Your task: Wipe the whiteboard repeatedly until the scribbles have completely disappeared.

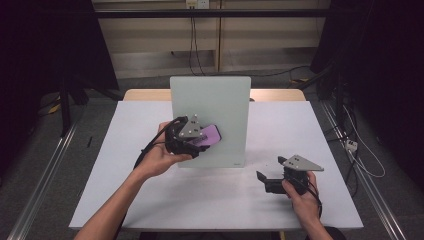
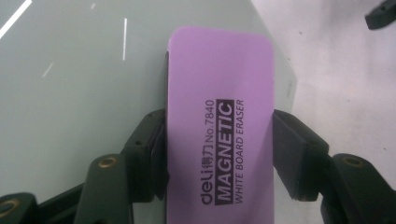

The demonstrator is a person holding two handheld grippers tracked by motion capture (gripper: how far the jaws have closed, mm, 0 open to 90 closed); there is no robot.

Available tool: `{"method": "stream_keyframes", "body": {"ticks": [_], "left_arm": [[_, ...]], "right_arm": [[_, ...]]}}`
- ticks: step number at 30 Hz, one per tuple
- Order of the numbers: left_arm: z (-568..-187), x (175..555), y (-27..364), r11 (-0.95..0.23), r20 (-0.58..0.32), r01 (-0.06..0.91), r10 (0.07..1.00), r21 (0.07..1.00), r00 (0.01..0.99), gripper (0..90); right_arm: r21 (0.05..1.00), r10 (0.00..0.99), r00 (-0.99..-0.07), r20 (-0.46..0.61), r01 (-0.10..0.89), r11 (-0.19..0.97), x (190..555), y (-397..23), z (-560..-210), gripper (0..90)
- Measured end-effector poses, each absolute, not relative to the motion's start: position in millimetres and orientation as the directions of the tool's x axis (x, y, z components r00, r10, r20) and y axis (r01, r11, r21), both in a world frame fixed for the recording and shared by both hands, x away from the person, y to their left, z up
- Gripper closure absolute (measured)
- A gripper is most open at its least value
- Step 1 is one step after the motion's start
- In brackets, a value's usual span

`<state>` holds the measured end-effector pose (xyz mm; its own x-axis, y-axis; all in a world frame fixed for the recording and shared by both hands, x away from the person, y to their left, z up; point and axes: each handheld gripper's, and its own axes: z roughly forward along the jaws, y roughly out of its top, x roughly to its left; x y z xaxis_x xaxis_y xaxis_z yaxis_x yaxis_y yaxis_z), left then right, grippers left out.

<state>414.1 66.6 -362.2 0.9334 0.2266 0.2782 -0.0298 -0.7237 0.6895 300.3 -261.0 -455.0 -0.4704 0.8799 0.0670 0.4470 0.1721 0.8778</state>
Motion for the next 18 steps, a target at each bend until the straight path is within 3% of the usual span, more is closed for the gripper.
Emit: {"method": "stream_keyframes", "body": {"ticks": [18], "left_arm": [[-392.7,404.2,65.2,-0.763,0.229,-0.014,0.177,0.647,0.957,40.9]], "right_arm": [[0.878,0.88,-0.47,0.069,0.448,0.171,300.3,-261.3,-455.1,5.1]]}}
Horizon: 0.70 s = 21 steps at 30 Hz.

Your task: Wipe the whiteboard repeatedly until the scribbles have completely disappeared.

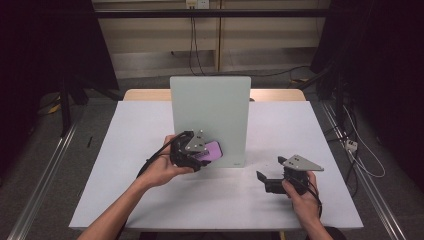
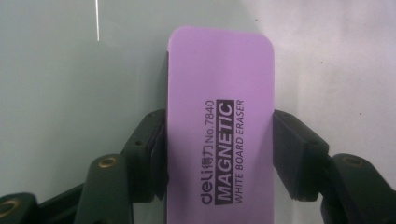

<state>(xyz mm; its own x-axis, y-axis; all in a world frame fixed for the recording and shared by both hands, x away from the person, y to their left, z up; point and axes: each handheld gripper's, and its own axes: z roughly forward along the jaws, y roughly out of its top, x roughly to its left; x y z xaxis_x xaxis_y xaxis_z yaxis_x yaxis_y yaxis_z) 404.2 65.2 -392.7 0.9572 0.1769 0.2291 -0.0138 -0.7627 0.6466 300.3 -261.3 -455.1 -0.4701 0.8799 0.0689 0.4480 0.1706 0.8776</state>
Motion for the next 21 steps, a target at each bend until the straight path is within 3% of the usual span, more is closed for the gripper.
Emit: {"method": "stream_keyframes", "body": {"ticks": [14,21], "left_arm": [[-350.7,420.9,117.3,-0.666,0.257,0.022,0.317,0.745,0.913,40.9],[-355.8,418.1,117.0,-0.688,0.277,0.01,0.305,0.726,0.911,40.9]], "right_arm": [[0.878,0.878,-0.475,0.061,0.444,0.179,300.9,-260.4,-455.3,5.1],[0.878,0.877,-0.476,0.064,0.445,0.177,300.2,-260.4,-455.0,5.0]]}}
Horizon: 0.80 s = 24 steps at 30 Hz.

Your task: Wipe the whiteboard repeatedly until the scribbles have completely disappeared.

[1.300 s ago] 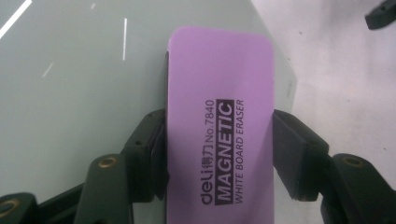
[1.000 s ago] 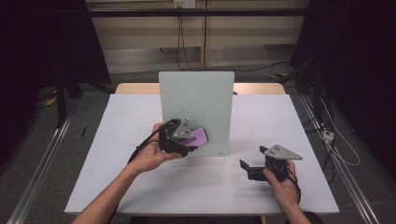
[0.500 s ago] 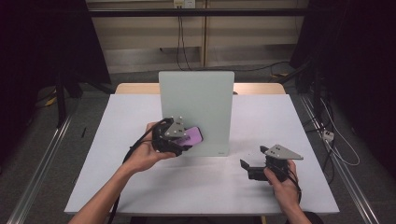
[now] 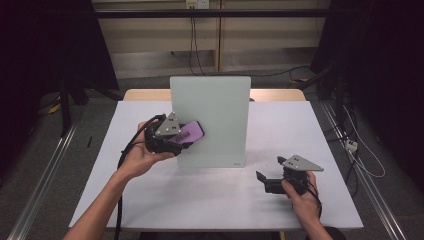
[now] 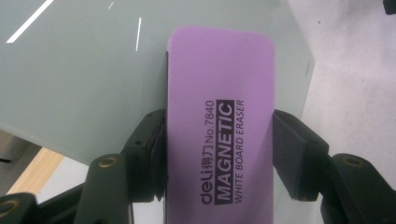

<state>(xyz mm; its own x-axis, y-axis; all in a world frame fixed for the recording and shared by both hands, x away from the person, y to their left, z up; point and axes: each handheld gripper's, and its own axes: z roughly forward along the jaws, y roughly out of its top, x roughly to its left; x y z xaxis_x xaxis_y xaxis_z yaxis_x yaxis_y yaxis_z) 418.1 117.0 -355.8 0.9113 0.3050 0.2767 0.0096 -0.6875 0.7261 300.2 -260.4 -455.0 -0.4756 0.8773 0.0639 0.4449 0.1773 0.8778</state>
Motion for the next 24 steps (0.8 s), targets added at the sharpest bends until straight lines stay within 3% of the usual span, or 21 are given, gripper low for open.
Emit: {"method": "stream_keyframes", "body": {"ticks": [24], "left_arm": [[-370.9,412.0,111.5,-0.71,0.265,0.014,0.281,0.704,0.922,40.9]], "right_arm": [[0.878,0.877,-0.477,0.062,0.444,0.179,300.5,-260.0,-455.3,5.1]]}}
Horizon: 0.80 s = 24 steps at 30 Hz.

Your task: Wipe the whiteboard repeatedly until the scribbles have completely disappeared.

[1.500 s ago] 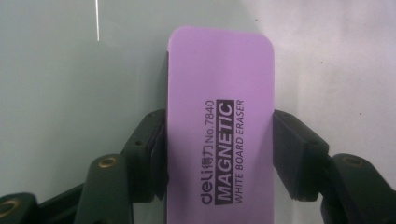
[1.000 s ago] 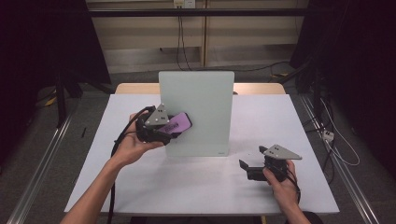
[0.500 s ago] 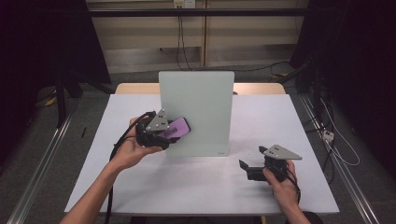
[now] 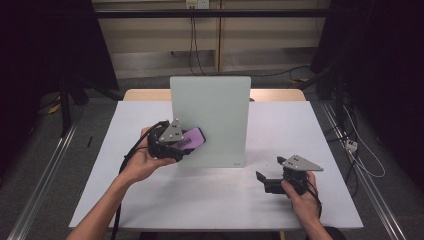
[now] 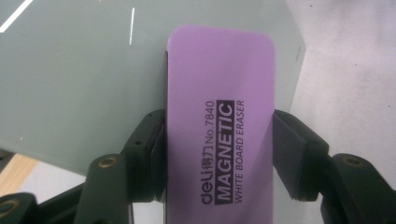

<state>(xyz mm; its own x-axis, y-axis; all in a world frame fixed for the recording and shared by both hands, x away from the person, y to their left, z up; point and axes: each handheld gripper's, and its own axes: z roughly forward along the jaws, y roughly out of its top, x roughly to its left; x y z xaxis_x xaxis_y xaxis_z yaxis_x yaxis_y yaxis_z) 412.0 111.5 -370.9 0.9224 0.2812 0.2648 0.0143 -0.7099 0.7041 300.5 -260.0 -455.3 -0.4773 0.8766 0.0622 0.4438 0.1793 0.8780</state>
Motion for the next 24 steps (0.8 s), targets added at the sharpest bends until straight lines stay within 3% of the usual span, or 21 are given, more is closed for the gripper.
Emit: {"method": "stream_keyframes", "body": {"ticks": [24], "left_arm": [[-414.9,396.6,82.4,-0.797,0.222,-0.008,0.159,0.604,0.962,40.9]], "right_arm": [[0.877,0.874,-0.482,0.061,0.444,0.183,300.0,-259.2,-455.2,5.0]]}}
